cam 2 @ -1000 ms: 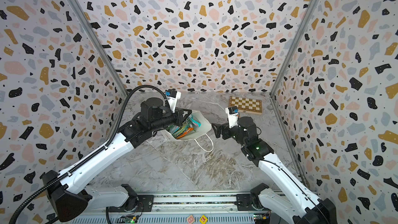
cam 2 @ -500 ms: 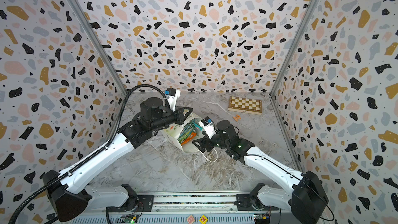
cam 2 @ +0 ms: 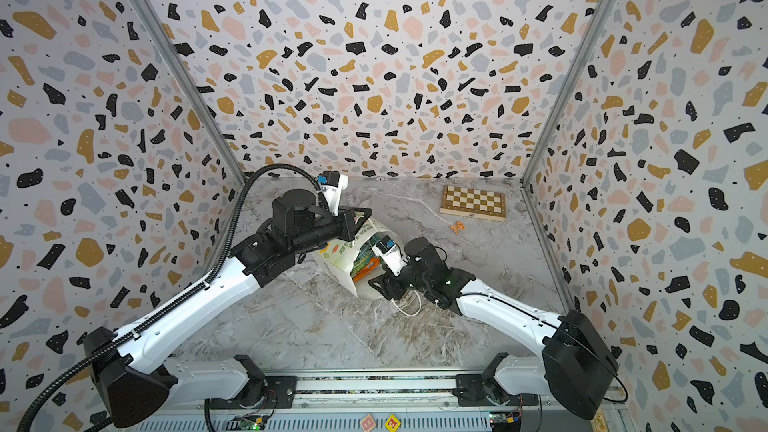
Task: Take the snacks out of the paper bag
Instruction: 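Hold the tilted bag with the left gripper while the right moves over it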
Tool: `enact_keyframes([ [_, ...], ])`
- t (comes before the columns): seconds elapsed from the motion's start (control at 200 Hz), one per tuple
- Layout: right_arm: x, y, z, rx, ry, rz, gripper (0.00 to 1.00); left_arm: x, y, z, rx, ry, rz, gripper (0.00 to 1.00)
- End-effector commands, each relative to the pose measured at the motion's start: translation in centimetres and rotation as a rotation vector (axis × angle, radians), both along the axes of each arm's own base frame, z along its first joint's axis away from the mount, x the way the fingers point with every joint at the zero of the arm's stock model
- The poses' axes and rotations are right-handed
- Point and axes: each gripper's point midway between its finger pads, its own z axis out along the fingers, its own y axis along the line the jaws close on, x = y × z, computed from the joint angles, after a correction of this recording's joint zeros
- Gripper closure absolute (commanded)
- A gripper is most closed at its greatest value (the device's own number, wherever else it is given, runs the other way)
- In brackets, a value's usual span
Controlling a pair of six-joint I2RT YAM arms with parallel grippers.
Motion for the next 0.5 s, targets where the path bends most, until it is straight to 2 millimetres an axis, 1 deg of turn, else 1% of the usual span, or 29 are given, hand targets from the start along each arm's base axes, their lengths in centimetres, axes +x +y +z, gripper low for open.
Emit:
enact_keyframes([
  [0.0,0.4,0.0,-0.9,-0.041,-0.037,-0.016,0.37,0.2,0.3,2.0,-0.042,-0.056,0.028,1.0],
  [0.16,0.6,0.2,-2.2,-0.061,-0.046,-0.034,0.41,0.3,0.8,2.2,-0.032,-0.061,0.051,1.0],
  [0.235,1.2,0.1,-2.8,-0.079,-0.049,-0.069,0.45,0.2,0.6,2.4,-0.039,-0.064,0.039,1.0],
  [0.28,1.8,0.0,-3.1,-0.089,-0.054,-0.094,0.52,0.1,0.7,2.5,-0.04,-0.065,0.038,1.0],
  [0.365,2.8,-0.1,-3.6,-0.11,-0.063,-0.14,0.52,0.0,0.7,2.6,-0.039,-0.07,0.036,1.0],
  [0.496,4.8,-0.5,-3.7,-0.115,-0.102,-0.242,0.52,-0.2,0.5,2.9,-0.043,-0.078,0.018,1.0],
])
